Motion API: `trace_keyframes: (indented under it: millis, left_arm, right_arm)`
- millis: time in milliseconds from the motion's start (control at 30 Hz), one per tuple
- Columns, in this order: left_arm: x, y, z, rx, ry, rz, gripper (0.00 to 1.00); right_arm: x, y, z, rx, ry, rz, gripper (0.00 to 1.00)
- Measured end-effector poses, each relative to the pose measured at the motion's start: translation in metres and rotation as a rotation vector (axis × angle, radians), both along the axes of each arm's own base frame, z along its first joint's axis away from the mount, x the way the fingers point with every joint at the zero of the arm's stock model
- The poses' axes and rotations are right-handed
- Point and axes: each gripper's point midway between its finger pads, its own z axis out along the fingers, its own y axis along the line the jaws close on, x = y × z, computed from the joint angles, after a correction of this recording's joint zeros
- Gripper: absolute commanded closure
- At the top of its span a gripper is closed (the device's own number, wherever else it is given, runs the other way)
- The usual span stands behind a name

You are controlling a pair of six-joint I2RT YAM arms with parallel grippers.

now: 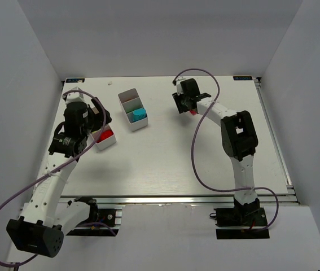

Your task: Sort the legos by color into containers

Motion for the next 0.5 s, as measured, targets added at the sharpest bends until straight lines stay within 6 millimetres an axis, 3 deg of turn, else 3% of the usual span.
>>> trace_keyframes:
  millis: [267, 500]
  left_arm:
    - [0.01, -0.003, -0.005, -0.022, 0.006, 0.0, 0.02]
    - [0.013, -0.006, -0.006, -0.054, -0.004, 0.008, 0.02]
  right_arm:
    - [0.017, -0.048, -0.002, -0.058, 0.006, -0.086, 0.51]
    - [0.017, -0.057, -0.02, -0.074, 0.053, -0.073, 0.54]
